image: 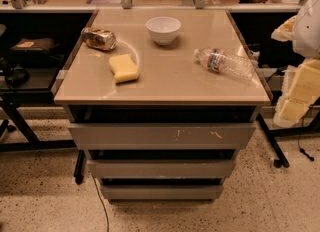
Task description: Open middle drawer
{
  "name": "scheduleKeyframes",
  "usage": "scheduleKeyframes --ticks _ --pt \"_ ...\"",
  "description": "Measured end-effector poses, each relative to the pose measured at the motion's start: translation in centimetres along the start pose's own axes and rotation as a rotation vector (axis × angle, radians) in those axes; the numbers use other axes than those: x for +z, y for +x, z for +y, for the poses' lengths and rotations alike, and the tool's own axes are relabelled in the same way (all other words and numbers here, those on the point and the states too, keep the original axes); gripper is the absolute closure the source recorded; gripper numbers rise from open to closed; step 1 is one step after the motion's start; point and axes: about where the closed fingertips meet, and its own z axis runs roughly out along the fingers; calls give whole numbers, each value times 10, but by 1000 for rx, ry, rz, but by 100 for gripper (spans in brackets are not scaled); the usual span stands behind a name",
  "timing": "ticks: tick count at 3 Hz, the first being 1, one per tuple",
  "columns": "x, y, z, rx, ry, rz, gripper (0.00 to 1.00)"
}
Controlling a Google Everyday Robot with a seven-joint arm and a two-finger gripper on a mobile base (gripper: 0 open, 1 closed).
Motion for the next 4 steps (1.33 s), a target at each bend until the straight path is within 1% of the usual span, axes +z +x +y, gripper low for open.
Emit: scheduleKeyframes --ticks 1,2,3,4 --pt "0 0 0 0 0 0 0" --pt "19 12 6 21 -50 -14 0" --pt "66 34 27 60 -142 -3 0" --pt "112 57 64 65 -200 -20 0"
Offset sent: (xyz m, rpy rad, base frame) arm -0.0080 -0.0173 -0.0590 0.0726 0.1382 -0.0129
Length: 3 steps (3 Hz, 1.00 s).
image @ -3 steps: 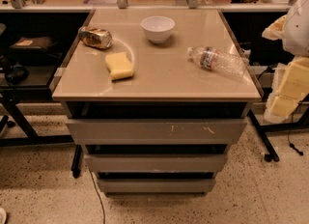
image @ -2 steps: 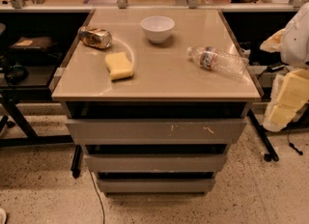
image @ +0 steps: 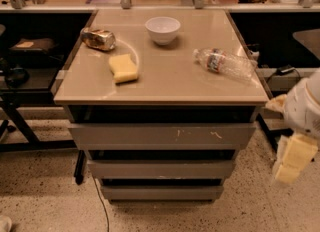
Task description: Open middle drawer
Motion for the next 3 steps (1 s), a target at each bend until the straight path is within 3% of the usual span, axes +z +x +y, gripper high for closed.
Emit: scheduleKeyframes --ticks 1,2,3 --pt "46 23 28 -66 28 -47 0" --pt "95 42 33 -155 46 -99 0" --pt "95 42 33 -154 45 -99 0"
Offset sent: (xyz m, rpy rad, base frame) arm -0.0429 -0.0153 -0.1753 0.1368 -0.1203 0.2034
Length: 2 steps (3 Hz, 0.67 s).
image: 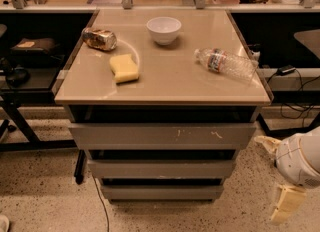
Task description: Open middle drawer
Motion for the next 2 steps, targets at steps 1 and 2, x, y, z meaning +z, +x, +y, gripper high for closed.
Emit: scheduleKeyframes --ticks 1,2 --pt "14 -1 8 1 -35 -10 0" --pt "70 17 13 44 -88 -30 0"
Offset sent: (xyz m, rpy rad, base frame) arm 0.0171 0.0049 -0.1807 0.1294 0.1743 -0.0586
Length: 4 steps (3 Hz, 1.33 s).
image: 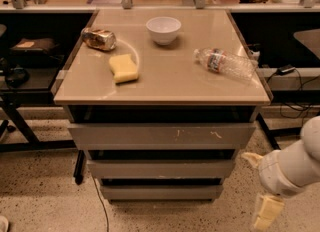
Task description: Open middle drawer
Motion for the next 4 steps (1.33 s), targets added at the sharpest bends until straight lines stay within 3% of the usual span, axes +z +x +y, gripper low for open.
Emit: scheduleKeyframes --ticks 1,2,4 --pt "79 18 -23 9 -17 -34 0" --pt "159 31 -64 10 31 -61 0" --pt "169 30 -69 9 48 -63 0"
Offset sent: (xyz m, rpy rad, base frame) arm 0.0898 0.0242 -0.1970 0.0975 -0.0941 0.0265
